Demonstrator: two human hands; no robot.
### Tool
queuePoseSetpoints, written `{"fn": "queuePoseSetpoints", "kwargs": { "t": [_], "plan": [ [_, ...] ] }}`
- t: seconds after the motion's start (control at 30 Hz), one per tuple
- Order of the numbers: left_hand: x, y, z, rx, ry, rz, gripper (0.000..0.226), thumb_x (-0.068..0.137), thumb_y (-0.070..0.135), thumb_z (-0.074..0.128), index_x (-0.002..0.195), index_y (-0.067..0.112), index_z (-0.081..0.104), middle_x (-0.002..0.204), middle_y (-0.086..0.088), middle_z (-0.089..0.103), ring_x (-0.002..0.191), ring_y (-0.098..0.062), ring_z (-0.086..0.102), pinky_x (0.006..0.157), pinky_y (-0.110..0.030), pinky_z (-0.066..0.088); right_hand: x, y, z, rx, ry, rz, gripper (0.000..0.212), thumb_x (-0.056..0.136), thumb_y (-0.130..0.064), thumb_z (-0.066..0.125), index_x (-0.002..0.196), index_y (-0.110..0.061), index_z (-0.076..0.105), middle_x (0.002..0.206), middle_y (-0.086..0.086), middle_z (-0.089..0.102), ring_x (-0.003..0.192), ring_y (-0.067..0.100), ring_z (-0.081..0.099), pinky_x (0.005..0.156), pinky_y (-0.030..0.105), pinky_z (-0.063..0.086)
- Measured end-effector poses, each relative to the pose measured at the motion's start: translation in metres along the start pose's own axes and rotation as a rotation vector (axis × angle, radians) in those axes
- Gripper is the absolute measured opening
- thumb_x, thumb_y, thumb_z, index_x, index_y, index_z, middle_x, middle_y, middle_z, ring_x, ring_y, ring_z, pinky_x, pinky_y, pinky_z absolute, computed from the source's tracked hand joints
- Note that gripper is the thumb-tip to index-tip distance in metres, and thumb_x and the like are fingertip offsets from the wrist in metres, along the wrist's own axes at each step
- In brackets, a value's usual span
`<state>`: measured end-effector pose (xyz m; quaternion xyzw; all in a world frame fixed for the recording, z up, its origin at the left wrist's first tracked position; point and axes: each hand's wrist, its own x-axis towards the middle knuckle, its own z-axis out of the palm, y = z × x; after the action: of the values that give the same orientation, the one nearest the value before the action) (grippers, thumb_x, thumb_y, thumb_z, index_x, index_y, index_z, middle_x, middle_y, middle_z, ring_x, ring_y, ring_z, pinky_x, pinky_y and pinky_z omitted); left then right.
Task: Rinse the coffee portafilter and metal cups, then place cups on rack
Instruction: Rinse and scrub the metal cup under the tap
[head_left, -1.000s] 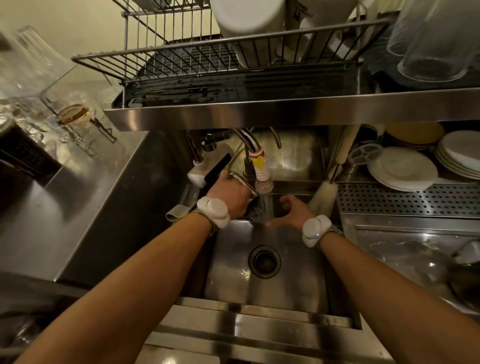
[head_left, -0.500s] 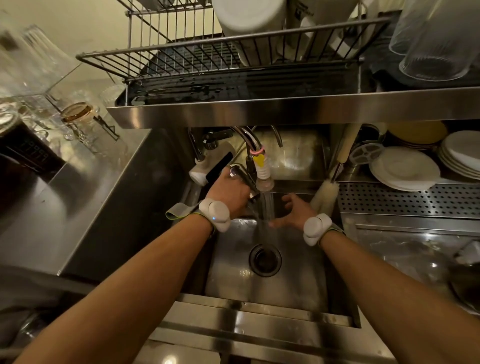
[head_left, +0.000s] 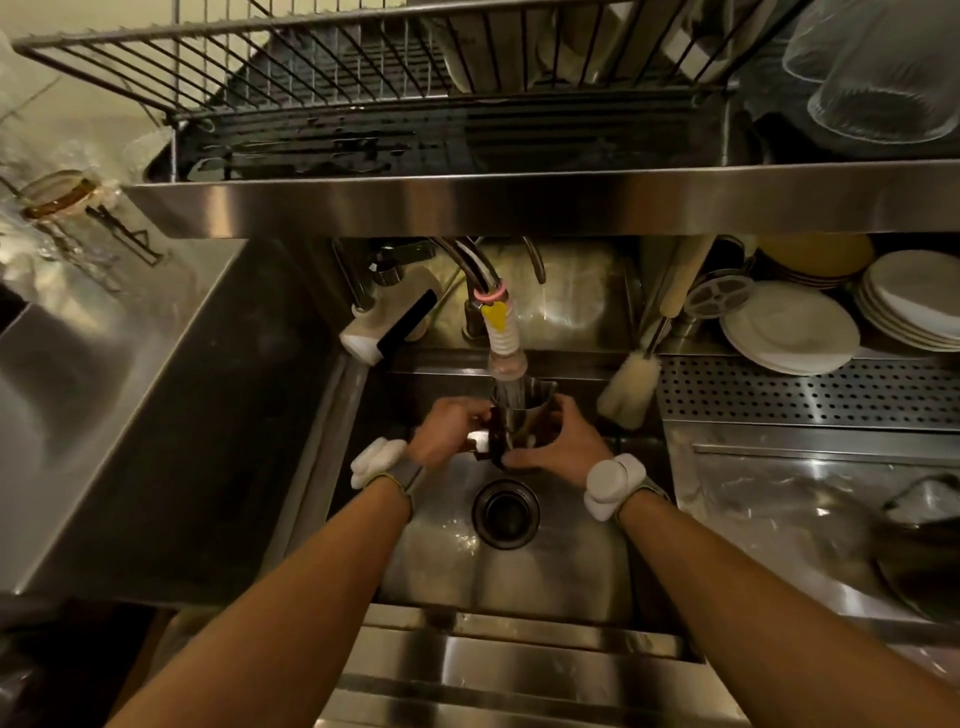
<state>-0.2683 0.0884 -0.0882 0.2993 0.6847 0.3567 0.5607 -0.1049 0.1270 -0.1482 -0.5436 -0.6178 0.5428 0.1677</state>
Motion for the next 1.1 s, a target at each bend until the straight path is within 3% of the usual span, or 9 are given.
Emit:
{"fn": "queuePoseSetpoints", "kwargs": {
  "t": [0.13, 0.23, 0.33, 0.5, 0.67, 0.8, 0.9, 1.03, 1.1],
  "plan": [
    [-0.003, 0.001, -0.006, -0.098, 0.000, -0.080, 0.020, 0.091, 0.015, 0.049, 0.076, 0.012, 0.062, 0.078, -0.008, 0.057, 0.074, -0.018, 0.056, 0.073, -0.030, 0.039, 0.005, -0.016, 0.010, 0.022, 0.035, -0.026, 0.108, 0.039, -0.049, 0.085, 0.129, -0.019, 0.036, 0.120, -0.002, 0.056, 0.105, 0.015, 0.054, 0.083, 0.024, 0.044],
    [0.001, 0.004, -0.021, 0.106, 0.101, -0.066, 0.040, 0.096, 0.035, 0.046, 0.109, 0.003, 0.065, 0.102, -0.012, 0.064, 0.096, -0.026, 0.060, 0.082, -0.032, 0.043, 0.007, -0.021, 0.012, -0.058, 0.052, -0.053, 0.102, 0.041, -0.043, 0.086, 0.127, -0.018, 0.038, 0.120, 0.001, 0.057, 0.103, 0.016, 0.055, 0.082, 0.024, 0.045],
    [0.007, 0.001, -0.033, 0.239, 0.214, 0.014, 0.051, 0.097, 0.042, 0.042, 0.111, -0.002, 0.063, 0.116, -0.020, 0.064, 0.111, -0.035, 0.059, 0.101, -0.044, 0.044, 0.010, -0.024, 0.010, 0.027, 0.243, -0.048, 0.092, 0.049, -0.031, 0.089, 0.124, -0.016, 0.039, 0.121, 0.005, 0.057, 0.109, 0.023, 0.055, 0.087, 0.028, 0.046],
    [0.009, -0.005, -0.039, 0.391, 0.241, 0.080, 0.048, 0.096, 0.044, 0.041, 0.100, 0.003, 0.066, 0.110, -0.020, 0.067, 0.108, -0.034, 0.060, 0.097, -0.040, 0.044, 0.008, -0.030, 0.026, -0.124, 0.061, -0.120, 0.097, 0.045, -0.028, 0.090, 0.127, -0.018, 0.038, 0.117, 0.000, 0.058, 0.106, 0.019, 0.056, 0.081, 0.021, 0.044],
    [0.009, -0.013, -0.046, 0.385, 0.203, 0.091, 0.049, 0.096, 0.044, 0.041, 0.099, 0.003, 0.068, 0.106, -0.020, 0.068, 0.104, -0.035, 0.062, 0.097, -0.045, 0.046, 0.006, -0.017, 0.024, 0.037, 0.245, -0.027, 0.091, 0.049, -0.024, 0.090, 0.123, -0.016, 0.037, 0.121, 0.003, 0.056, 0.109, 0.022, 0.054, 0.085, 0.023, 0.042],
    [0.010, -0.019, -0.048, 0.391, 0.140, 0.079, 0.048, 0.096, 0.045, 0.040, 0.095, 0.006, 0.068, 0.100, -0.016, 0.071, 0.100, -0.030, 0.064, 0.097, -0.045, 0.047, 0.006, -0.018, 0.021, -0.090, 0.098, -0.057, 0.090, 0.043, -0.032, 0.090, 0.118, -0.020, 0.040, 0.117, 0.000, 0.058, 0.105, 0.020, 0.057, 0.081, 0.023, 0.043],
    [0.010, -0.021, -0.045, 0.397, 0.099, 0.077, 0.046, 0.096, 0.048, 0.040, 0.092, 0.012, 0.067, 0.099, -0.014, 0.071, 0.095, -0.027, 0.065, 0.096, -0.044, 0.049, 0.006, -0.013, 0.021, 0.011, 0.226, -0.010, 0.091, 0.047, -0.031, 0.089, 0.121, -0.017, 0.038, 0.123, 0.006, 0.056, 0.108, 0.024, 0.056, 0.083, 0.024, 0.043],
    [0.007, -0.021, -0.038, 0.395, 0.072, 0.103, 0.047, 0.096, 0.047, 0.039, 0.093, 0.010, 0.067, 0.100, -0.017, 0.071, 0.093, -0.029, 0.067, 0.096, -0.044, 0.049, 0.006, -0.017, 0.019, -0.056, 0.123, -0.044, 0.099, 0.040, -0.038, 0.086, 0.125, -0.017, 0.039, 0.121, 0.004, 0.058, 0.104, 0.018, 0.056, 0.080, 0.021, 0.043],
    [0.006, -0.023, -0.038, 0.397, 0.070, 0.097, 0.051, 0.096, 0.048, 0.037, 0.102, 0.008, 0.067, 0.101, -0.015, 0.071, 0.096, -0.029, 0.066, 0.096, -0.044, 0.049, 0.008, -0.017, 0.020, -0.006, 0.198, -0.028, 0.096, 0.043, -0.035, 0.087, 0.124, -0.016, 0.039, 0.121, 0.005, 0.057, 0.106, 0.021, 0.055, 0.082, 0.024, 0.044]
  ]
}}
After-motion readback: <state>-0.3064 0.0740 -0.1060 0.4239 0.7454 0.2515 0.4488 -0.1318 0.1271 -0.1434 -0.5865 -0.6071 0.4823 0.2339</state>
